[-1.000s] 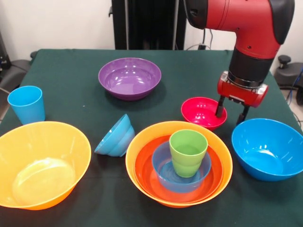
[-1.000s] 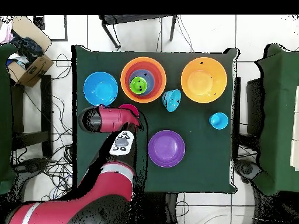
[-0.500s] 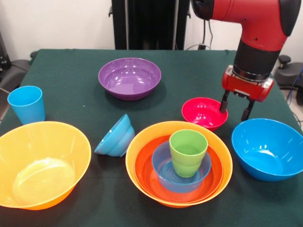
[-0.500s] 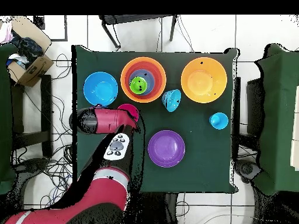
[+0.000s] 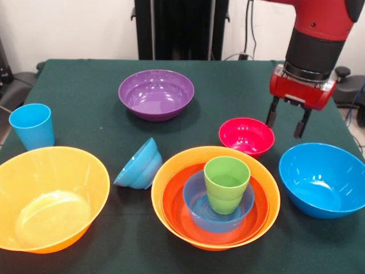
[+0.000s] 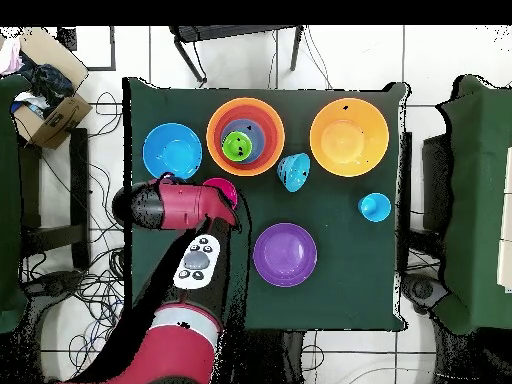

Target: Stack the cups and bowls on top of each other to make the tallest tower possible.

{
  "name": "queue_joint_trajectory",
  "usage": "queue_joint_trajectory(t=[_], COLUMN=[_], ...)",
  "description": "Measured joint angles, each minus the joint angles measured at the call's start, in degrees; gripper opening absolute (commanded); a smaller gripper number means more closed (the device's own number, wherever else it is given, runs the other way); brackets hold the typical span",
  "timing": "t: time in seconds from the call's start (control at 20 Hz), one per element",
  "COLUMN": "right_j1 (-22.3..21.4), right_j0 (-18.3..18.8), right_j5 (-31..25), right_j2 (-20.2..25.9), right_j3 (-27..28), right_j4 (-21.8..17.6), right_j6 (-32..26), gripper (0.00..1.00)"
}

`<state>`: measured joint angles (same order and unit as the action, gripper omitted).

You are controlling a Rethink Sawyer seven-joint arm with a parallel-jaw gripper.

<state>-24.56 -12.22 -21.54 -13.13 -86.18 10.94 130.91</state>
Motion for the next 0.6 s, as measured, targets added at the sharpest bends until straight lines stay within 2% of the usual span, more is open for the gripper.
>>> queue_joint_trajectory(t=[0.25, 0.6], right_j1=[-0.14, 2.40], right_j0=[-0.66, -2.59], right_j5=[-0.01, 0.00], right_j2=[-1.43, -3.16], right_j3=[0.03, 0.37], right_j4=[2.02, 6.96], right_j6=[0.04, 1.70], gripper=[1.00, 1.00])
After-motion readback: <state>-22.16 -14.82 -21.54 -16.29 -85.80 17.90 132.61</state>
